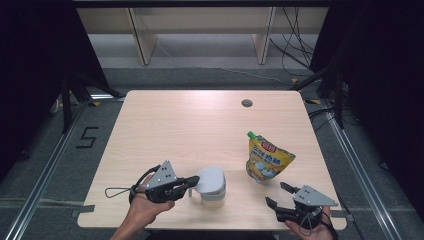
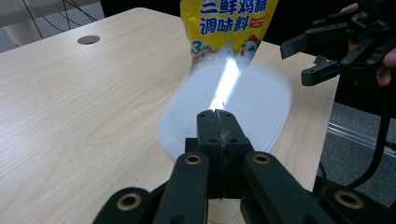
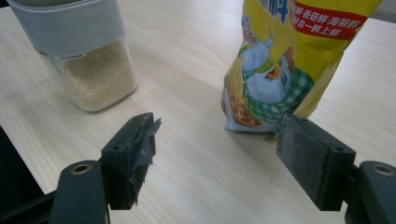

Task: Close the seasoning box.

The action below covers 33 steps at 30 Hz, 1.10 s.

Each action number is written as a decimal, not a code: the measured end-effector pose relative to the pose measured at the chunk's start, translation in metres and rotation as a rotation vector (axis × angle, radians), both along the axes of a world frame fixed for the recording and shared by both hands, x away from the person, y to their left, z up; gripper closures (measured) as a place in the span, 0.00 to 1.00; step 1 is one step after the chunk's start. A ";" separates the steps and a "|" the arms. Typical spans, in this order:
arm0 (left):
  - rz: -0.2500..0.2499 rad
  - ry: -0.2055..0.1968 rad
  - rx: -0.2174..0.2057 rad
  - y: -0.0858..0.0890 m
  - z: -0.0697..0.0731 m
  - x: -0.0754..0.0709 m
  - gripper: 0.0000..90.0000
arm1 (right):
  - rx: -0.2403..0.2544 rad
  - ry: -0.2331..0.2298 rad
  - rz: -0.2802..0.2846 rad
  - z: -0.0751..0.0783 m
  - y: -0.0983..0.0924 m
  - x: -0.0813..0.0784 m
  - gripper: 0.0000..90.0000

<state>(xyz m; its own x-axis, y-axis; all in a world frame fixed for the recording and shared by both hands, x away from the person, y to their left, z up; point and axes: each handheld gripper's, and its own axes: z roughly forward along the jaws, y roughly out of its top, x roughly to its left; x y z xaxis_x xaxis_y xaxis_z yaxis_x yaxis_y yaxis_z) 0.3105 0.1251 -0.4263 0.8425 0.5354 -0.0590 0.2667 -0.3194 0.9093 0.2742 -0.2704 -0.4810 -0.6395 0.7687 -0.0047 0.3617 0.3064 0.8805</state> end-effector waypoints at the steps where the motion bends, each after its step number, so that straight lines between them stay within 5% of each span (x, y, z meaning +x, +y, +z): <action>1: 0.003 0.001 -0.003 -0.001 0.001 0.000 0.99 | -0.002 0.001 -0.005 0.000 0.000 -0.001 0.32; 8: 0.002 0.007 -0.035 0.006 0.006 -0.001 0.92 | 0.003 0.012 -0.007 0.000 0.001 -0.001 0.32; 12: -0.010 0.033 -0.061 0.011 0.005 -0.003 0.81 | 0.003 0.019 -0.005 0.000 0.002 -0.002 0.32; 18: -0.042 0.019 -0.088 0.020 -0.001 -0.005 0.71 | -0.010 0.001 0.010 0.000 0.000 0.001 0.32; 27: 0.027 0.071 -0.077 0.032 -0.019 -0.007 0.40 | 0.017 0.028 -0.002 -0.001 0.002 0.000 0.32; 28: 0.042 0.084 -0.085 0.034 -0.021 -0.007 0.38 | 0.007 0.000 0.005 -0.002 0.001 0.002 0.32; 33: 0.058 0.095 -0.078 0.040 -0.028 -0.011 0.33 | 0.009 0.015 0.005 -0.002 -0.001 0.003 0.32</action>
